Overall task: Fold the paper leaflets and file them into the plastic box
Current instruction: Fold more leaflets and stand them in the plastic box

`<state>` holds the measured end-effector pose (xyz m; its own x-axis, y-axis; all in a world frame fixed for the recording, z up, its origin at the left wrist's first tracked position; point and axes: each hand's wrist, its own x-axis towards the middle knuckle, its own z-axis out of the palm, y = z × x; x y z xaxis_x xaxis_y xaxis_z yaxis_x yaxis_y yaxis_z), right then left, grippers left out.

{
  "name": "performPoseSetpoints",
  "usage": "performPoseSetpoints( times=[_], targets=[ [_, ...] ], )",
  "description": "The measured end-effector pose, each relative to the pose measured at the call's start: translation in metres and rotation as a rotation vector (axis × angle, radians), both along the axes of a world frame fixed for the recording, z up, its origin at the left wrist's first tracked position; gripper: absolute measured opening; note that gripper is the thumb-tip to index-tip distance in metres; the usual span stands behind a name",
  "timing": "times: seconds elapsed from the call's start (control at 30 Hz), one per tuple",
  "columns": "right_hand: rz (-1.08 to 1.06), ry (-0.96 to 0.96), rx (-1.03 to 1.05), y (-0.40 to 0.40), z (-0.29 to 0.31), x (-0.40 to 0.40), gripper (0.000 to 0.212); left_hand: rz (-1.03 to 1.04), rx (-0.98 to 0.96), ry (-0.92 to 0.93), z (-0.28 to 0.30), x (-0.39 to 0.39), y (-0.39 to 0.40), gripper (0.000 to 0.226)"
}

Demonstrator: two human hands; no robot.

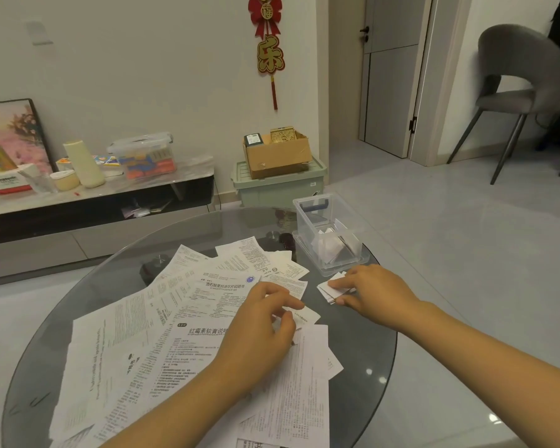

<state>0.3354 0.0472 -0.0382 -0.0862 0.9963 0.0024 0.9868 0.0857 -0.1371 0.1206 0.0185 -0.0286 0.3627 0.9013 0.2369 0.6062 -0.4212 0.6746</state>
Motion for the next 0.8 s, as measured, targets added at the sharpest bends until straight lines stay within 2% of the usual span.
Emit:
performPoseSetpoints(
  times=[0.2,0.33,0.57,0.73,0.8],
  targets=[
    [0.009,0.013,0.082,-0.007,0.013,-0.004,0.053,0.018,0.031,0.009,-0.002,-0.012,0.003,0.025],
    [0.103,0.019,0.207,-0.013,0.021,-0.019,0.050,0.025,0.021,0.016,-0.003,-0.022,-0.001,0.026],
    [0.245,0.078,0.282,-0.018,0.032,-0.057,0.042,0.080,0.048,0.038,0.002,-0.045,-0.007,0.022],
    [0.363,0.101,0.262,-0.020,0.030,-0.089,0.041,0.105,0.024,0.209,-0.002,-0.073,-0.011,0.019],
    [0.398,0.103,0.239,-0.021,0.028,-0.097,0.039,0.110,-0.042,0.274,-0.004,-0.082,-0.013,0.030]
  ],
)
